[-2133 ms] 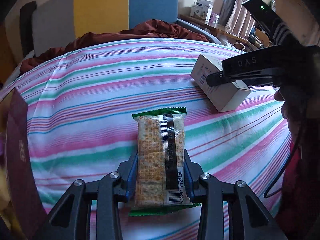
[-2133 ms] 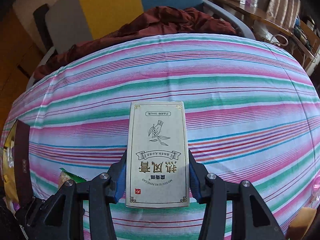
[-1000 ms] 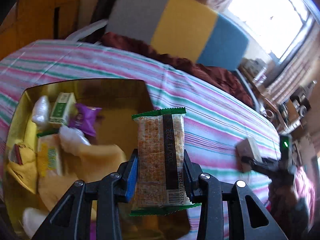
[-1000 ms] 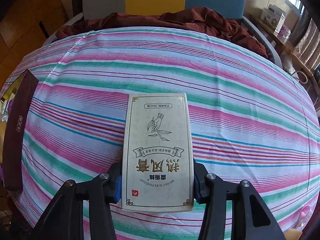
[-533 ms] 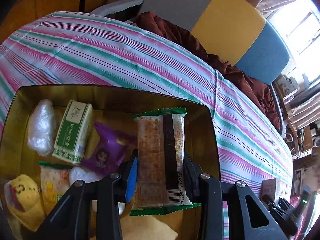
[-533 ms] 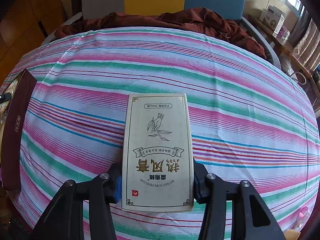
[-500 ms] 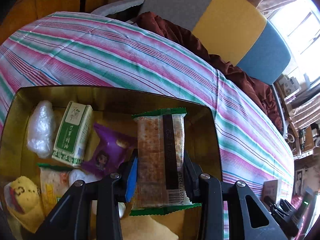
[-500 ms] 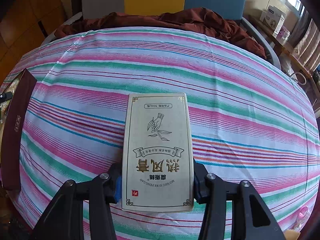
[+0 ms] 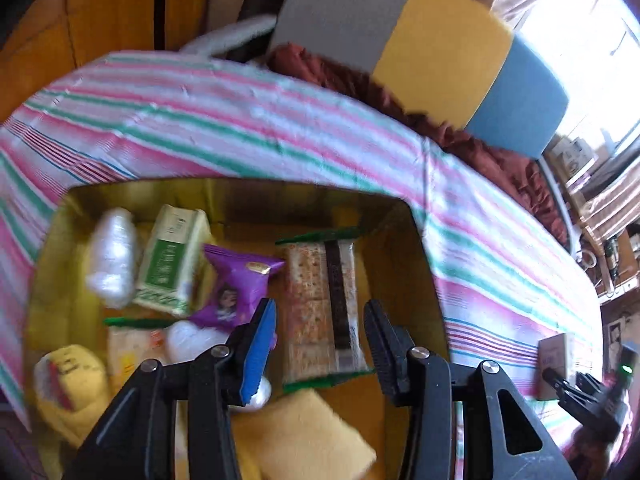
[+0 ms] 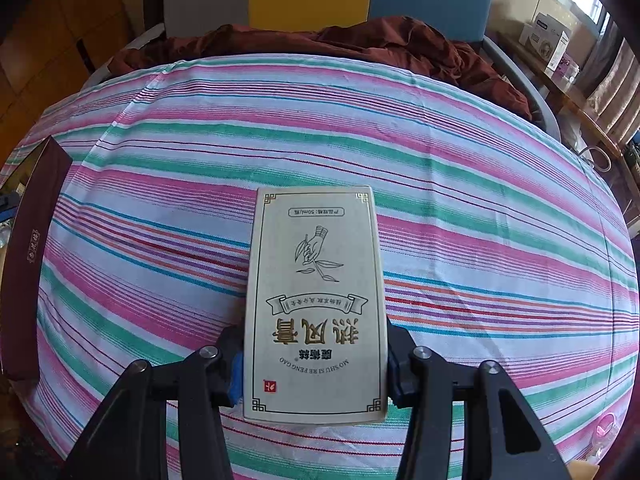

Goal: Organize objects
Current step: 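Carry the cream printed box into the gold tray and open the right gripper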

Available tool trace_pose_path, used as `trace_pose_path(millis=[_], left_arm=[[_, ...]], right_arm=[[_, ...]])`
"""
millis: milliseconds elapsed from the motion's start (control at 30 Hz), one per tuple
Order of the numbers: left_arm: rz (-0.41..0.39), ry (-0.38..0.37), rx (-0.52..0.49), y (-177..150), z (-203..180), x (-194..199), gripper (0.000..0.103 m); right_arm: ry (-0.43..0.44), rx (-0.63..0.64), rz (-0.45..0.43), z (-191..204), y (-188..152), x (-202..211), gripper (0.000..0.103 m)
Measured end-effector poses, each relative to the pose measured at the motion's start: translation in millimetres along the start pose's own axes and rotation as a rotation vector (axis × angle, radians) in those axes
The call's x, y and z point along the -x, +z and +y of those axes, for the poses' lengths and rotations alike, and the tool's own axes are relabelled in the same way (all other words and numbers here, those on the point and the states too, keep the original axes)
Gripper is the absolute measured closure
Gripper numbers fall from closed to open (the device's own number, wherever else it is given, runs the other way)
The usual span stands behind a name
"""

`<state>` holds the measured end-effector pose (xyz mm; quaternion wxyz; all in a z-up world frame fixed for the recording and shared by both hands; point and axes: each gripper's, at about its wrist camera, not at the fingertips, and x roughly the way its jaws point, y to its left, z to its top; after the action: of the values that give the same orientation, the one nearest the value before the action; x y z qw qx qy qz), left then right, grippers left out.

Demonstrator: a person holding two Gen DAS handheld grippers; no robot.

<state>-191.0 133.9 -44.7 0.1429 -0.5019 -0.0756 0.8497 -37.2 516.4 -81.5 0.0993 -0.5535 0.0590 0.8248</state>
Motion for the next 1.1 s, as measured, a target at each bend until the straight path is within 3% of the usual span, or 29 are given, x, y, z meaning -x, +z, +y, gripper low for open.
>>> trace_pose_path(millis=[200, 333, 500, 667, 867, 1100], left_arm=[[-0.107, -0.029, -0.074, -37.1, 7.8, 56.7, 0.047], [-0.138, -0.017, -0.058, -60.1, 27.4, 79.4, 0.046], [-0.146, 0.017, -0.065, -79.5, 45.8, 96.3, 0.046], [-0.176, 0.037, -0.048, -89.5, 64.8, 111.4, 0.046], [-0.201, 0.065, -0.033, -100.7, 83.5, 123.2, 0.042], [-0.245, 0.147, -0.056, -113.2, 92.9, 132.7, 0.034]], right_arm=[[-0.016, 0.014, 0.007, 11.3, 0.2, 3.5, 0.052], [0.04, 0.014, -0.044, 37.9, 3.0, 27.8, 0.052], [0.208, 0.088, -0.152, 111.3, 7.0, 75.8, 0.052], [0.301, 0.207, -0.21, 198.7, -1.6, 104.9, 0.052], [0.297, 0.309, -0.176, 276.2, -16.2, 93.3, 0.052], [0.21, 0.341, -0.117, 313.0, -26.6, 61.6, 0.052]])
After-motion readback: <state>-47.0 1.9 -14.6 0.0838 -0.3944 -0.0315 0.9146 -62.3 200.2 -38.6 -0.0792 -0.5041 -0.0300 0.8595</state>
